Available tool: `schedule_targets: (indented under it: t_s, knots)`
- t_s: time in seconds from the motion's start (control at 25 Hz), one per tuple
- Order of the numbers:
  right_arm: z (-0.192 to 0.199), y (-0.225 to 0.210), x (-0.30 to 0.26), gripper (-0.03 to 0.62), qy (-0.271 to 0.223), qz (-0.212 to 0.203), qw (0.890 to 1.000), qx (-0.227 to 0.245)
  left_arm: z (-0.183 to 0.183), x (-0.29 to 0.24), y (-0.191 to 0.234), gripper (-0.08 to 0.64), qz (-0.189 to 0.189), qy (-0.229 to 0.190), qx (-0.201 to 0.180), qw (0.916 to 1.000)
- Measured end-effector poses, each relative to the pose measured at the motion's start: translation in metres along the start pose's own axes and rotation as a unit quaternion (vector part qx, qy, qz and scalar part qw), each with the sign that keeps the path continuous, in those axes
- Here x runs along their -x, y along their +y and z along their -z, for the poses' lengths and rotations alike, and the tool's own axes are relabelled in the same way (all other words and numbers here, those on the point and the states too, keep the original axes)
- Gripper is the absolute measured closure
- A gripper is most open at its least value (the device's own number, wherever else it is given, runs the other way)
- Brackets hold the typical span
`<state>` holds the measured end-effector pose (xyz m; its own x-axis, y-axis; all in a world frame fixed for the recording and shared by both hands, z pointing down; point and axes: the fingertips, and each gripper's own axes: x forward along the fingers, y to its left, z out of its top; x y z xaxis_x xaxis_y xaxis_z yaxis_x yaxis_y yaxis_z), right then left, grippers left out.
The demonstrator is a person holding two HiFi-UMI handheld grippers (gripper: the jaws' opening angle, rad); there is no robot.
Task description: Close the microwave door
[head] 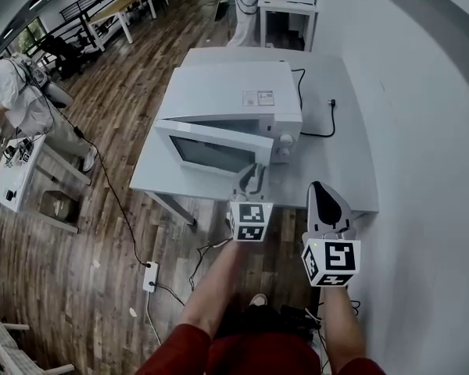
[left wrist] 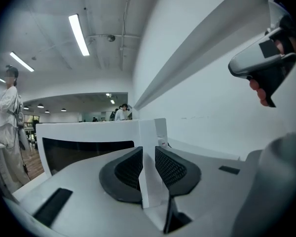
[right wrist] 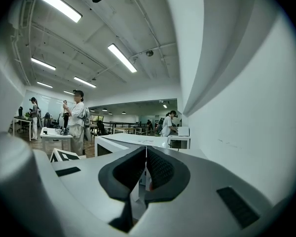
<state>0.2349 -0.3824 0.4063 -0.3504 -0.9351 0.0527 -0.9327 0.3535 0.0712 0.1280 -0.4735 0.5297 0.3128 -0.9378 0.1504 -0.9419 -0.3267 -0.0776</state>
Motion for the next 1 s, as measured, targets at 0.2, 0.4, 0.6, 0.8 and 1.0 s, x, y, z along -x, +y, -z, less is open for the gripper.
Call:
schedule_targets:
  t_s: [0.2, 0.4, 0.6, 0.8, 1.0]
  knots:
    - [0.01, -0.017, -0.017, 0.565, 0.009, 0.007, 1.0, -0.005, -0.005, -0.033, 0.003, 0.463, -0.002, -0.002, 0.002, 1.0]
    - [0.013, -0.023, -0.04, 0.565, 0.013, 0.012, 1.0, -0.006, -0.014, -0.057, 0.006, 0.463, 0.004, -0.013, -0.003, 0.9999]
    - [0.015, -0.026, -0.064, 0.565, 0.016, 0.013, 1.0, -0.011, -0.014, -0.068, 0.014, 0.479, 0.002, -0.023, 0.013, 0.9997]
    - [0.017, -0.024, -0.084, 0.565, 0.017, 0.01, 1.0, -0.014, -0.017, -0.074, 0.015, 0.479, 0.011, -0.033, 0.011, 0.9993]
    - [0.019, -0.022, -0.1, 0.565, 0.017, 0.011, 1.0, -0.021, -0.018, -0.076, 0.016, 0.479, 0.022, -0.041, 0.008, 0.9989]
